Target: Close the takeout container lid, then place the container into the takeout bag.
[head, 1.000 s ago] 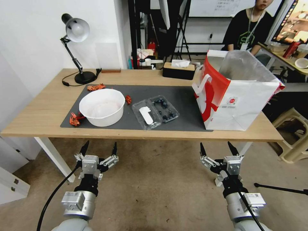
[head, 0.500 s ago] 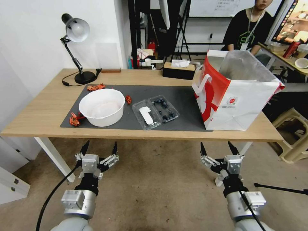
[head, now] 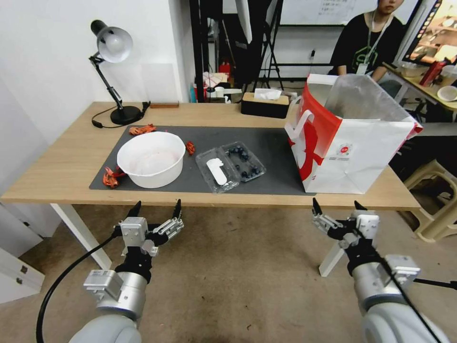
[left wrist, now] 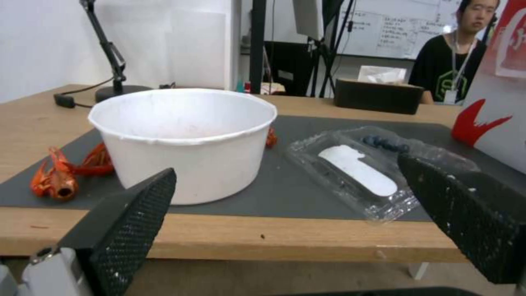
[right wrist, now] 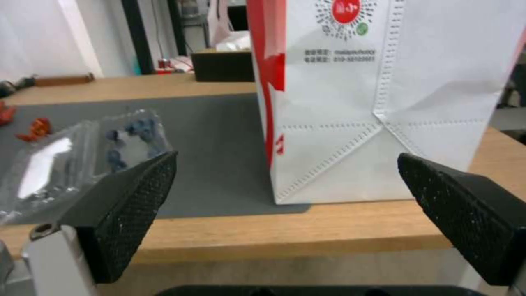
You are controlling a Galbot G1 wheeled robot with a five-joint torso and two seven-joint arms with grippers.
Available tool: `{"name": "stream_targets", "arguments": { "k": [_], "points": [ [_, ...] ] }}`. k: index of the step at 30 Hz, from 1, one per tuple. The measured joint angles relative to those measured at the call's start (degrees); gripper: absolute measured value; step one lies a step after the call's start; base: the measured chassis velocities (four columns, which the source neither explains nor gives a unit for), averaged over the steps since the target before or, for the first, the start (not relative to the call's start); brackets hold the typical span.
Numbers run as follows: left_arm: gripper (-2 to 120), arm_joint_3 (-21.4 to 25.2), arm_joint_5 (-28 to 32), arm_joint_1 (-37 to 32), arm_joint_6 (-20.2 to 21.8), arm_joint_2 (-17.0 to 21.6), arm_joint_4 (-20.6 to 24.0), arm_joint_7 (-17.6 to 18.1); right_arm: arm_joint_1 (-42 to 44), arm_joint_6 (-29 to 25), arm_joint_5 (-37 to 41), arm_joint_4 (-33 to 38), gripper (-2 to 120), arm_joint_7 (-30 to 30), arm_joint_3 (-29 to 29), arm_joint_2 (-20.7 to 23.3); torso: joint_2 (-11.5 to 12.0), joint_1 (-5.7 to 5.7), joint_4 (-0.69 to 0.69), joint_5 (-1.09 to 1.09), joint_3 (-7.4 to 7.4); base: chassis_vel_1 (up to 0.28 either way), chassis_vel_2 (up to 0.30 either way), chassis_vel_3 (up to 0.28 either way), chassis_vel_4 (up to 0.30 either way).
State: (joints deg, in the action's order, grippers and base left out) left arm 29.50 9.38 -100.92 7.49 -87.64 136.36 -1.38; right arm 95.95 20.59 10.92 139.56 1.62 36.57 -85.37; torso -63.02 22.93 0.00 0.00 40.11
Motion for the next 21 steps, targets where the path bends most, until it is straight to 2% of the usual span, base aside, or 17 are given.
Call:
{"name": "stream_targets", "arguments": {
  "k": [8, 11, 16, 18, 20, 21],
  "points": [
    [100, 0.43, 0.11, 0.02, -1.84, 0.08, -1.08, -0.41, -3.98, -2.61, 6.02, -1.68, 100, -0.43, -3.37, 4.70, 0.00, 0.00, 0.00, -0.01, -0.01, 0.000, 0.000, 0.000, 0.000],
    [100, 0.61, 0.07, 0.02, -2.28, -0.30, -1.40, -0.52, -7.74, -2.89, 8.36, -3.48, 100, 0.60, -5.37, 7.92, 0.00, -0.01, 0.01, 0.00, -0.01, 0.000, 0.000, 0.000, 0.000],
    [100, 0.72, -0.31, -0.06, -2.79, -1.37, -1.81, -0.65, -13.73, -2.24, 11.10, -9.12, 100, 4.90, -9.15, 13.10, 0.00, -0.01, -0.01, 0.00, 0.00, 0.000, 0.000, 0.000, 0.000],
    [100, 0.74, -0.32, -0.06, -2.81, -1.42, -1.82, -0.65, -14.00, -2.20, 11.24, -9.41, 100, 5.13, -9.35, 13.26, 0.00, -0.01, -0.01, 0.00, 0.00, 0.000, 0.000, 0.000, 0.000],
    [100, 1.04, -0.51, -0.16, -3.10, -2.10, -1.99, -0.69, -18.82, -1.02, 13.97, -13.72, 100, 8.59, -13.27, 15.49, 0.00, -0.01, 0.00, -0.01, 0.00, 0.000, 0.000, 0.000, 0.000],
    [100, 1.04, -0.51, -0.16, -3.10, -2.10, -1.99, -0.69, -18.82, -1.02, 13.97, -13.72, 100, 8.59, -13.27, 15.49, 0.00, -0.01, 0.00, -0.01, 0.00, 0.000, 0.000, 0.000, 0.000]
  ]
}}
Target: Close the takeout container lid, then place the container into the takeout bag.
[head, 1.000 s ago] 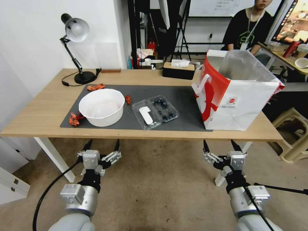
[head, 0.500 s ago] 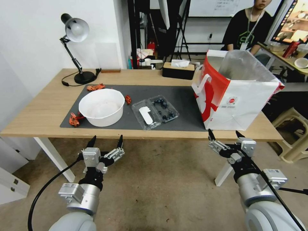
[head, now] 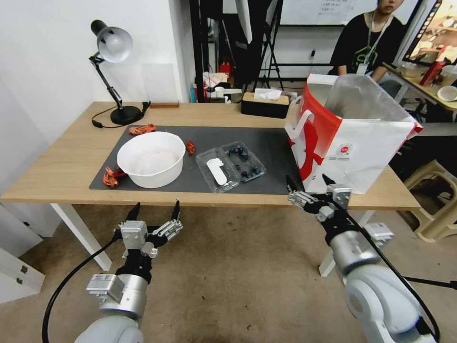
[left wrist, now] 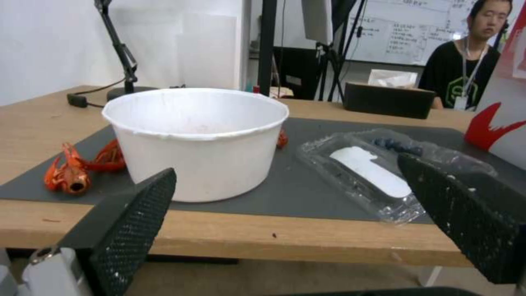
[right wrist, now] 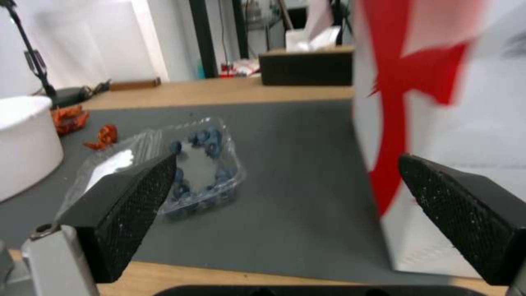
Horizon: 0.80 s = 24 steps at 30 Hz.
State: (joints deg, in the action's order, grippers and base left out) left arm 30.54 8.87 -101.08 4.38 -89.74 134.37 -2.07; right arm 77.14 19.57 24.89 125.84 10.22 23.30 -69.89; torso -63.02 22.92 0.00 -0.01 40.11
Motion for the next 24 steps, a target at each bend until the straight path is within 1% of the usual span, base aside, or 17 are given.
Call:
{"name": "stream_targets", "arguments": {
  "k": [1, 2, 3, 4, 5, 6, 7, 8, 11, 12, 13, 15, 17, 18, 21, 22, 24],
  "points": [
    [100, 0.13, -0.03, -0.02, -0.09, -0.18, -0.08, 0.00, -2.57, 0.47, 1.13, -1.92, 100, 1.45, -1.95, 0.60, 0.00, 0.00, -0.01, 0.01, 0.00, 0.000, 0.000, 0.000, 0.000],
    [100, 0.16, -0.05, -0.02, -0.09, -0.22, -0.12, -0.01, -3.40, 0.59, 1.45, -2.52, 100, 1.88, -2.58, 0.72, 0.00, 0.00, 0.00, 0.00, 0.00, 0.000, 0.000, 0.000, 0.000],
    [100, 0.35, -0.10, -0.02, -0.11, -0.39, -0.24, -0.01, -6.65, 1.08, 2.61, -4.81, 100, 3.61, -5.02, 1.04, 0.00, 0.00, 0.01, 0.00, 0.00, 0.000, 0.000, 0.000, 0.000],
    [100, 0.35, -0.10, -0.02, -0.11, -0.39, -0.24, -0.01, -6.65, 1.08, 2.61, -4.81, 100, 3.61, -5.02, 1.04, 0.00, 0.00, 0.01, 0.00, 0.00, 0.000, 0.000, 0.000, 0.000],
    [100, 0.50, -0.13, -0.01, -0.11, -0.50, -0.31, 0.00, -9.10, 1.52, 3.38, -6.38, 100, 5.00, -6.76, 1.16, 0.00, 0.01, 0.01, 0.01, 0.00, 0.000, 0.000, 0.000, 0.000],
    [100, 0.53, -0.13, 0.00, -0.11, -0.52, -0.33, 0.00, -9.71, 1.65, 3.53, -6.78, 100, 5.34, -7.19, 1.17, 0.00, 0.00, 0.01, 0.02, 0.00, 0.000, 0.000, 0.000, 0.000],
    [100, 0.73, -0.16, 0.02, -0.11, -0.66, -0.45, 0.02, -12.92, 2.57, 4.34, -9.04, 100, 7.29, -9.54, 1.17, 0.00, 0.01, 0.02, 0.02, 0.00, 0.000, 0.000, 0.000, 0.000],
    [100, 0.73, -0.16, 0.02, -0.11, -0.66, -0.45, 0.02, -12.92, 2.57, 4.34, -9.04, 100, 7.29, -9.54, 1.17, 0.00, 0.01, 0.02, 0.02, 0.00, 0.000, 0.000, 0.000, 0.000],
    [100, 0.93, -0.18, 0.10, -0.11, -0.82, -0.76, 0.06, -17.27, 4.75, 5.59, -11.96, 100, 11.20, -12.40, 0.84, 0.00, 0.00, 0.00, 0.02, 0.01, 0.000, 0.000, 0.000, 0.000],
    [100, 0.93, -0.18, 0.10, -0.11, -0.82, -0.76, 0.06, -17.27, 4.75, 5.59, -11.96, 100, 11.20, -12.40, 0.84, 0.00, 0.00, 0.00, 0.02, 0.01, 0.000, 0.000, 0.000, 0.000],
    [100, 0.98, -0.18, 0.14, -0.20, -0.86, -0.98, 0.08, -18.97, 6.21, 6.23, -13.06, 100, 12.82, -13.34, 0.65, 0.00, 0.00, 0.00, 0.02, 0.01, 0.000, 0.000, 0.000, 0.000],
    [100, 1.01, -0.19, 0.14, -0.27, -0.86, -1.07, 0.08, -19.65, 6.72, 6.51, -13.47, 100, 13.40, -13.67, 0.62, 0.00, 0.00, 0.01, 0.01, 0.01, 0.000, 0.000, 0.000, 0.000],
    [100, 1.20, -0.17, 0.24, -0.87, -0.87, -1.58, 0.15, -23.27, 9.38, 8.67, -15.86, 100, 16.52, -15.68, 0.57, 0.00, -0.01, -0.01, 0.01, 0.00, 0.000, 0.000, 0.000, 0.000],
    [100, 1.20, -0.17, 0.24, -0.87, -0.87, -1.58, 0.15, -23.27, 9.38, 8.67, -15.86, 100, 16.52, -15.68, 0.57, 0.00, -0.01, -0.01, 0.01, 0.00, 0.000, 0.000, 0.000, 0.000],
    [100, 1.40, -0.13, 0.42, -1.12, -0.84, -1.89, 0.24, -27.02, 12.69, 11.93, -17.99, 100, 19.48, -17.32, 0.31, 0.00, -0.01, 0.01, 0.01, 0.01, 0.000, 0.000, 0.000, 0.000],
    [100, 1.40, -0.13, 0.42, -1.12, -0.84, -1.89, 0.24, -27.02, 12.69, 11.93, -17.99, 100, 19.48, -17.32, 0.31, 0.00, -0.01, 0.01, 0.01, 0.01, 0.000, 0.000, 0.000, 0.000],
    [100, 1.46, -0.06, 0.62, -1.14, -0.80, -2.03, 0.30, -29.96, 14.87, 13.42, -20.02, 100, 21.24, -18.42, 0.00, 0.00, -0.01, 0.00, 0.02, 0.01, 0.000, 0.000, 0.000, 0.000]
  ]
}}
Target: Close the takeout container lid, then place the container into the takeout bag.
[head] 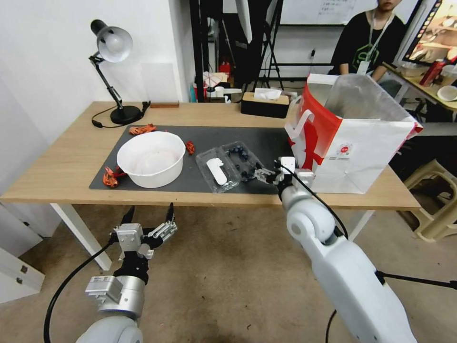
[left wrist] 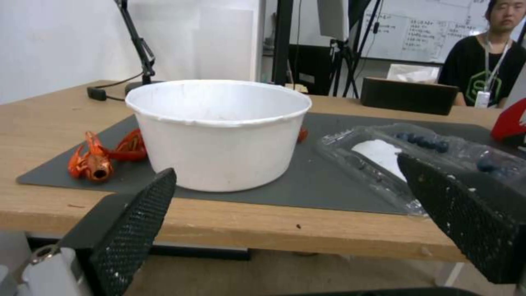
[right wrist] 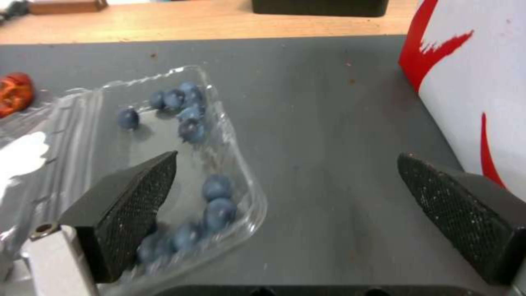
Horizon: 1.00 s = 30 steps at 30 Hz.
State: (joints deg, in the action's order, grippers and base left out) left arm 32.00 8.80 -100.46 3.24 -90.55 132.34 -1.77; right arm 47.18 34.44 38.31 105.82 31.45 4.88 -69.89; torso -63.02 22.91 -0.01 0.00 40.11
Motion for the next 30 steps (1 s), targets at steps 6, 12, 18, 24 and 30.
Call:
{"name": "stream_targets", "arguments": {
  "k": [6, 12, 18, 24, 30],
  "points": [
    [100, 0.13, 0.07, 0.19, 0.00, 0.02, -0.29, 0.15, -2.92, 5.30, 2.34, -1.47, 100, 3.19, -0.75, -0.75, 0.00, 0.00, 0.00, 0.00, -0.01, 0.000, 0.000, 0.000, 0.000],
    [100, 0.22, 0.14, 0.19, -0.20, 0.05, -0.42, 0.25, -3.89, 7.68, 2.61, -2.53, 100, 4.37, -1.10, -1.25, 0.00, 0.00, 0.01, 0.00, -0.01, 0.000, 0.000, 0.000, 0.000],
    [100, 0.28, 0.18, 0.15, -0.40, 0.06, -0.48, 0.32, -3.47, 7.80, 2.22, -2.57, 100, 4.46, -1.01, -1.04, 0.00, 0.00, 0.01, 0.00, -0.01, 0.000, 0.000, 0.000, 0.000],
    [100, 0.29, 0.20, 0.16, -0.60, 0.09, -0.49, 0.45, -2.91, 7.79, 2.00, -2.71, 100, 4.26, -0.76, -0.67, 0.00, 0.00, 0.01, -0.01, -0.01, 0.000, 0.000, 0.000, 0.000],
    [100, 0.22, 0.19, 0.13, -1.06, 0.09, -0.78, 0.49, -2.19, 7.69, 1.98, -2.65, 100, 4.16, -0.13, -0.48, 0.00, 0.00, 0.01, -0.01, -0.01, 0.000, 0.000, 0.000, 0.000]
  ]
}}
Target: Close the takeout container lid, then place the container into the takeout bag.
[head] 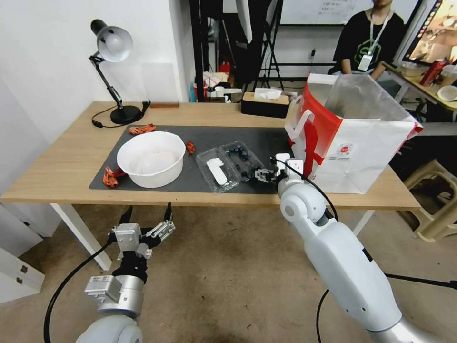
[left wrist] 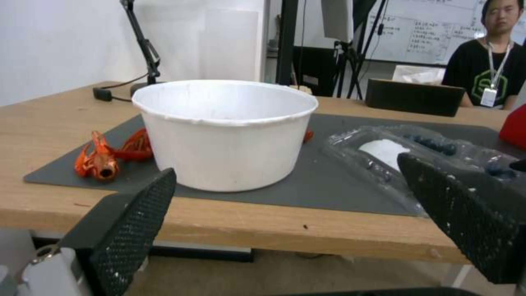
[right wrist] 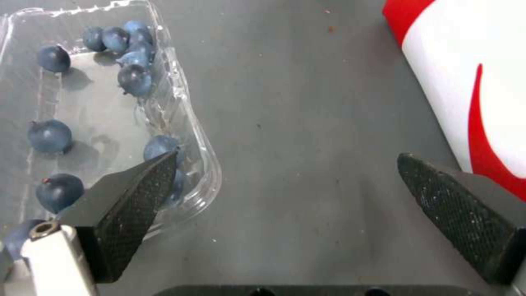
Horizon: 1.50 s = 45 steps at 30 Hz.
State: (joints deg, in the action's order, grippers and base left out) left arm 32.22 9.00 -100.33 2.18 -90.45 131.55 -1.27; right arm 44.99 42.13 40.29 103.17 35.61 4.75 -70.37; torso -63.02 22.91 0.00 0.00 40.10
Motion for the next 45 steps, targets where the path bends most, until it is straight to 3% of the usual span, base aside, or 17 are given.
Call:
{"name": "stream_targets", "arguments": {
  "k": [33, 37, 40, 45],
  "points": [
    [100, -0.66, -0.04, 0.25, -1.31, 0.01, -1.16, 0.51, 6.02, -0.45, -1.59, 6.51, 100, -2.36, 3.37, 0.14, -0.01, 0.00, 0.00, 0.00, 0.00, 0.000, 0.000, 0.000, 0.000],
    [100, -0.67, -0.04, 0.33, -1.30, 0.06, -1.17, 0.51, 6.43, -4.68, -2.77, 8.38, 100, -4.94, 4.04, 0.17, -0.01, 0.01, 0.01, 0.00, 0.00, 0.000, 0.000, 0.000, 0.000],
    [100, -0.62, -0.02, 0.42, -1.24, 0.27, -1.17, 0.51, 8.89, -12.25, -3.68, 11.75, 100, -9.31, 4.45, 1.35, -0.01, 0.01, 0.01, 0.00, 0.00, 0.000, 0.000, 0.000, 0.000],
    [100, -0.56, 0.14, 0.50, -1.14, 0.46, -1.15, 0.54, 13.41, -18.96, -5.07, 16.37, 100, -15.44, 5.56, 3.35, -0.01, 0.01, -0.01, -0.01, 0.00, 0.000, 0.000, 0.000, 0.000]
  ]
}}
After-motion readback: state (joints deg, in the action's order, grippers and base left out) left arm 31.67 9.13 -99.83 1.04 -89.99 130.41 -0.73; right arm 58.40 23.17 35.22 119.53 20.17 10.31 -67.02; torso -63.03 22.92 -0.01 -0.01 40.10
